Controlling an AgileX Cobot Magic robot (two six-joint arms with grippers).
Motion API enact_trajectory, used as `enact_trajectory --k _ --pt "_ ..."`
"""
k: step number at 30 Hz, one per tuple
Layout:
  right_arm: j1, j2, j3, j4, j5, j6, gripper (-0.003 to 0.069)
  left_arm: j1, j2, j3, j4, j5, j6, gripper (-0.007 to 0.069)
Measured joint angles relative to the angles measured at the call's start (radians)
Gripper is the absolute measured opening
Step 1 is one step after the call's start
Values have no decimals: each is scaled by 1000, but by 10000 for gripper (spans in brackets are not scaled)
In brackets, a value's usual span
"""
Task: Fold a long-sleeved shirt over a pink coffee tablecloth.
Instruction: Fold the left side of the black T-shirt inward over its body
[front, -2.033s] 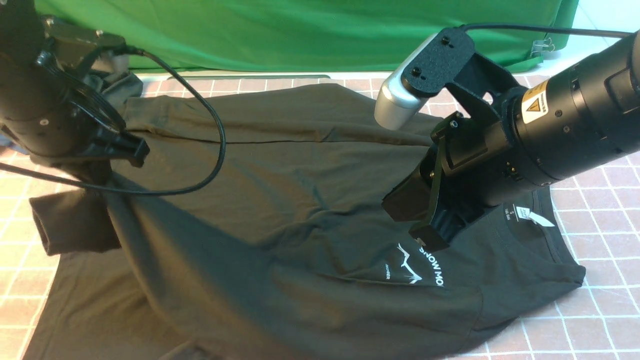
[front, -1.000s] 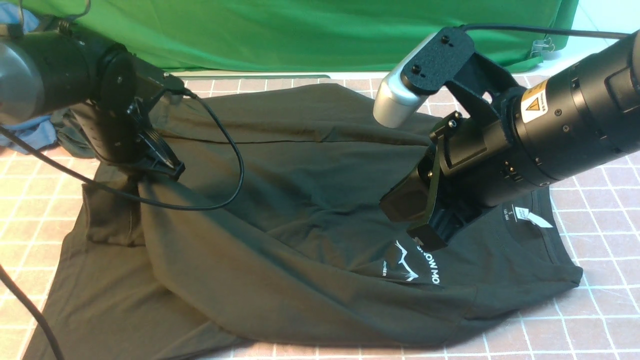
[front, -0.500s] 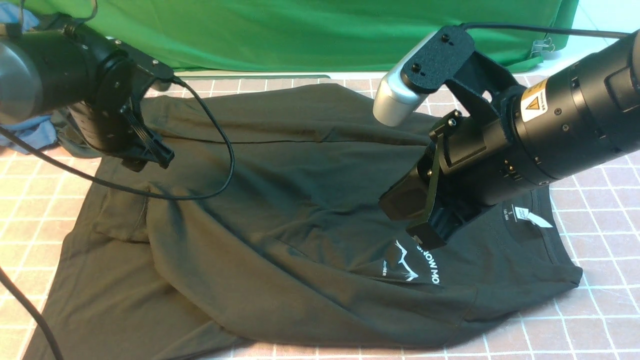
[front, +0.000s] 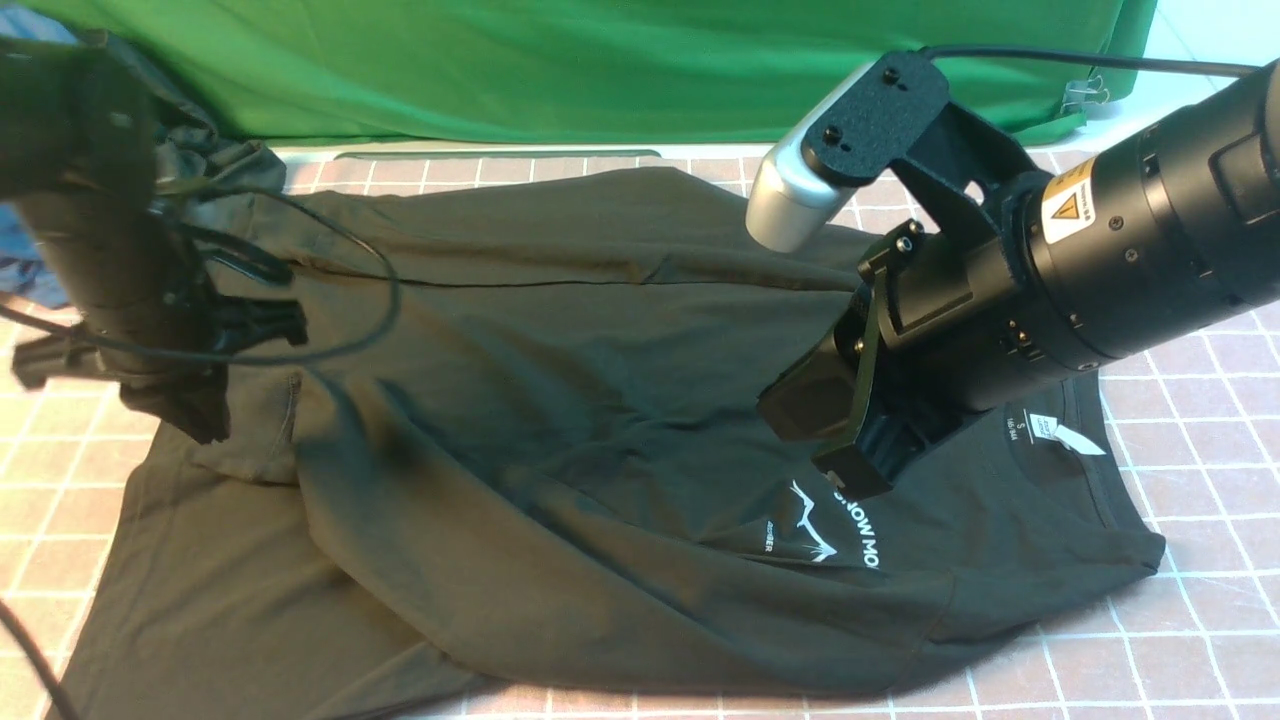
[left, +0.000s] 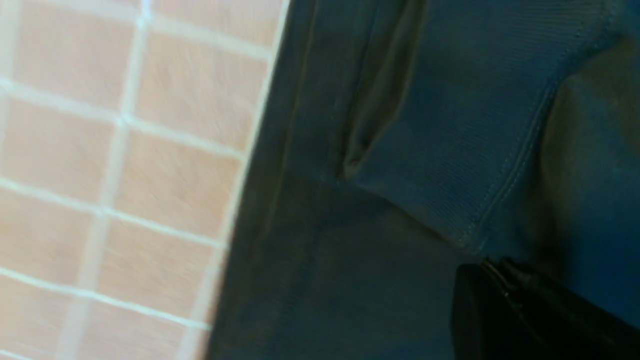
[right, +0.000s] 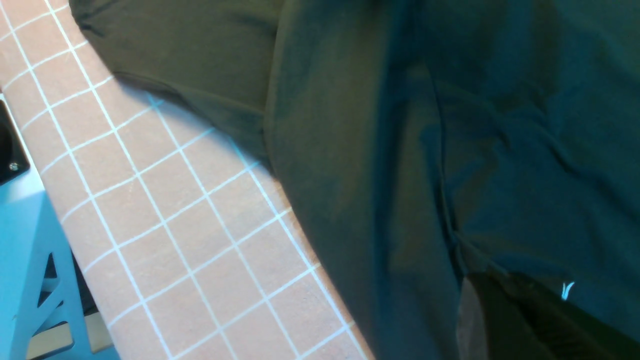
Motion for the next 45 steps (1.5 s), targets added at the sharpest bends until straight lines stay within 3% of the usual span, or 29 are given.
enact_trajectory --k 2,6,9,17,22,31,35,41,45 --pt "0 0 0 0 0 0 52 61 0 0 -65 -1 -14 15" --pt "0 0 0 1 0 0 52 104 0 -1 -78 15 -23 21" --pt "0 0 0 1 0 0 52 106 0 -1 -54 12 -23 78" --pt "0 0 0 1 0 0 52 106 29 -1 -49 -93 -24 366" --pt "0 0 0 1 0 1 52 106 79 -1 -46 -140 -15 469" --pt "0 0 0 1 0 1 52 106 119 -1 -46 -153 43 433" --pt "0 0 0 1 -2 1 55 106 133 -1 -51 -147 66 340" --pt "0 0 0 1 -13 1 56 106 133 -1 -29 -118 99 59" --pt "0 0 0 1 -18 1 58 106 129 -1 -3 -114 112 26"
